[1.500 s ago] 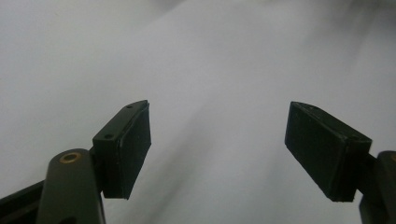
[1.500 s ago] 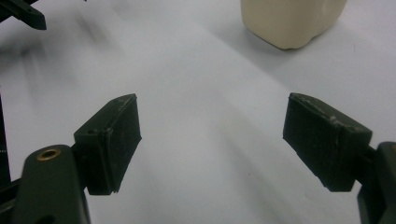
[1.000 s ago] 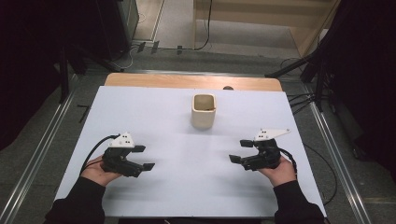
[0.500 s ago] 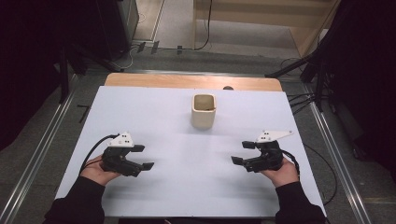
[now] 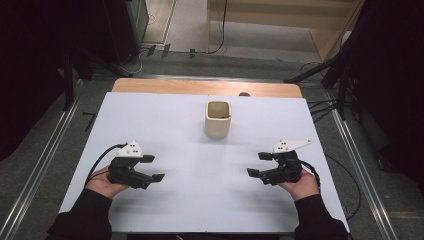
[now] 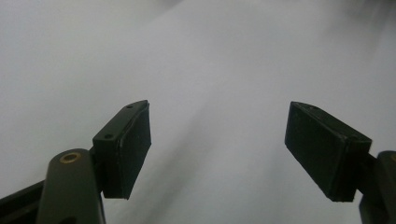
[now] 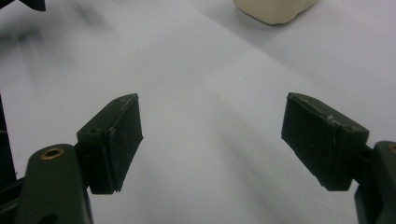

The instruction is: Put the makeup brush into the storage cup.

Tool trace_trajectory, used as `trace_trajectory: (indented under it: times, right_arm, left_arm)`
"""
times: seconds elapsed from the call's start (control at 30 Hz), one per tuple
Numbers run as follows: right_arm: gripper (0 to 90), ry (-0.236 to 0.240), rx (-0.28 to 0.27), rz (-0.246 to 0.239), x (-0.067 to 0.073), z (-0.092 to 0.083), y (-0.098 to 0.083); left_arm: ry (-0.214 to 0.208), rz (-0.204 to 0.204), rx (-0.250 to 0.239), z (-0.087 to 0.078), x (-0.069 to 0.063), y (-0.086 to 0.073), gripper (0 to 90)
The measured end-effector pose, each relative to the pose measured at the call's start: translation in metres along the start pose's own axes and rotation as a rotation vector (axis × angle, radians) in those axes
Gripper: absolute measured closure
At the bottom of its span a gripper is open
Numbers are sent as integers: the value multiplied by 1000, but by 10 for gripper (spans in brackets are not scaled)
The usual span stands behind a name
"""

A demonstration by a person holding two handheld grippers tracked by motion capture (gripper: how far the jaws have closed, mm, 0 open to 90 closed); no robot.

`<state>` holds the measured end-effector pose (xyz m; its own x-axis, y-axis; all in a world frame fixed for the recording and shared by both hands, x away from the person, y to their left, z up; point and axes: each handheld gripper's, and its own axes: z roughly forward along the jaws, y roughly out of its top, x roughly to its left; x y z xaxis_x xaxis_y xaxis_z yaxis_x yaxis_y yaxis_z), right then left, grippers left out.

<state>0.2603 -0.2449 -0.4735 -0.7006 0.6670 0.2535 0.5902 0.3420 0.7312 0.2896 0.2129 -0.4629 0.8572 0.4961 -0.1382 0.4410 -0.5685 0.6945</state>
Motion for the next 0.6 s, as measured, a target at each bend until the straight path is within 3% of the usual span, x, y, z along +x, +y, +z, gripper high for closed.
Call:
trace_trajectory:
  times: [0.6]
  right_arm:
    - [216,7,16,-22,1,2,1]
  left_arm:
    - [-4,-6,-9,-1,1,0,232]
